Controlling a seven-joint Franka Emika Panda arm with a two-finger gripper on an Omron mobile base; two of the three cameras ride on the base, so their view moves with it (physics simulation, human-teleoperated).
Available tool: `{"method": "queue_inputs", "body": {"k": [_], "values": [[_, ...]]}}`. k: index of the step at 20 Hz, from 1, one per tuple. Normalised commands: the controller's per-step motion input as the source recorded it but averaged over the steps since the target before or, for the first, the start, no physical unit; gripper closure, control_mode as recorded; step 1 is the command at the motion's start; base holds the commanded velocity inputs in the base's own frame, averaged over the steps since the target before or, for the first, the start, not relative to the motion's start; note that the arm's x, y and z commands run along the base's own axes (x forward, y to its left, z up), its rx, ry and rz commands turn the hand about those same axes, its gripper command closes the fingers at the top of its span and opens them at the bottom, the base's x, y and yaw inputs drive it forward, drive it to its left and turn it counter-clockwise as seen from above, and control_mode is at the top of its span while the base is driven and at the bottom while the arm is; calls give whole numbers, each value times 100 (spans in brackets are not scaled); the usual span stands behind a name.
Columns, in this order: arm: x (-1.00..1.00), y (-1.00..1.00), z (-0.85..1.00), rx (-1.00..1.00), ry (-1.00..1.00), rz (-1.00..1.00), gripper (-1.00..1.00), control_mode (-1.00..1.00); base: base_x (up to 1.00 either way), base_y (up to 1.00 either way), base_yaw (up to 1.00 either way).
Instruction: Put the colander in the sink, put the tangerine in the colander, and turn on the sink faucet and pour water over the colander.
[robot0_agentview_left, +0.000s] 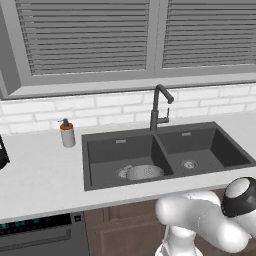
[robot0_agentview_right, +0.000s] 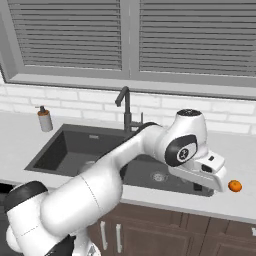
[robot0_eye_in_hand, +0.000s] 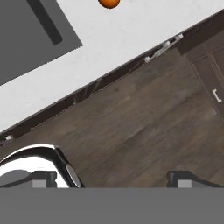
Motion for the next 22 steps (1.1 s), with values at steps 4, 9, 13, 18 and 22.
{"method": "queue_inputs", "body": {"k": [4, 9, 13, 18, 22], "values": [[57, -80, -10, 4, 0, 2, -100, -100, 0, 0, 0], [57, -70, -11, 16, 0, 5, -100, -100, 0, 0, 0], [77, -46, -9, 21, 0, 4, -100, -100, 0, 0, 0], [79, -25, -30, 11, 0, 4, -100, -100, 0, 0, 0], [61, -15, -39, 1, 0, 1, -100, -100, 0, 0, 0]]}}
